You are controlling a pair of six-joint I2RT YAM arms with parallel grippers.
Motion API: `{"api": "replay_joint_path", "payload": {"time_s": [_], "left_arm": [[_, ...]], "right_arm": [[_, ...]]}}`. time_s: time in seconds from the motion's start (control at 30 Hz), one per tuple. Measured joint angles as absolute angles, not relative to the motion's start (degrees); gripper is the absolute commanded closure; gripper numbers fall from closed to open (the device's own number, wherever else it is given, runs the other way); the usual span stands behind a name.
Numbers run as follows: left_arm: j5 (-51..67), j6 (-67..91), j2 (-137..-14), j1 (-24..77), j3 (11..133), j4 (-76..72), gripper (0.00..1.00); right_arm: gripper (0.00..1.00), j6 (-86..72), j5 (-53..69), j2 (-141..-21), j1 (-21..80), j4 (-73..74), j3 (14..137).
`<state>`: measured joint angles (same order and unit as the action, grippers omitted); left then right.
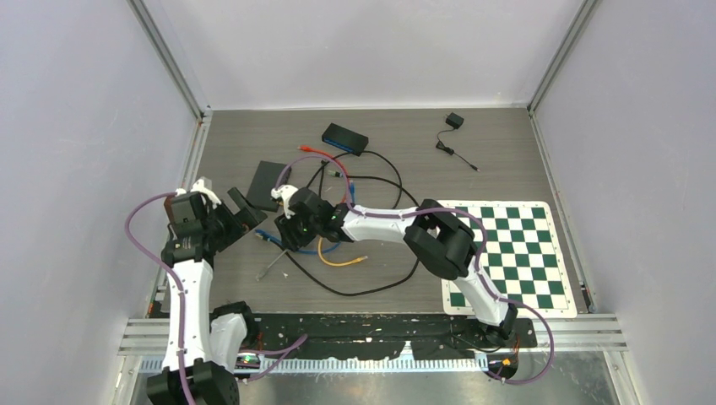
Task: Insert the plug into the switch port
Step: Pick up the connector from the center of the board.
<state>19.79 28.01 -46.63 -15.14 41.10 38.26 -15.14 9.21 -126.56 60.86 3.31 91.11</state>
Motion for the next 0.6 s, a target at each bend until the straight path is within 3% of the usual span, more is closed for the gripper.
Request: {"api": "replay_joint_path", "payload": {"time_s": [0.33, 0.5, 0.6], "left_arm": [[20.36, 27.99, -45.43, -15.14, 40.16, 37.91, 0.01], [20.64, 27.97, -44.97, -15.14, 40.12, 37.54, 0.03], [21.04, 27.79, -44.84, -15.14, 40.12, 37.15, 0.04]], "right_arm": [[0.58, -15.4, 9.91, -127.98, 61.45, 3.55, 92.47], [0.93, -14.98, 9.96, -128.64, 61.39, 3.55, 92.58], [0.95, -14.5, 9.61, -128.62, 60.99, 3.55, 92.73]]}}
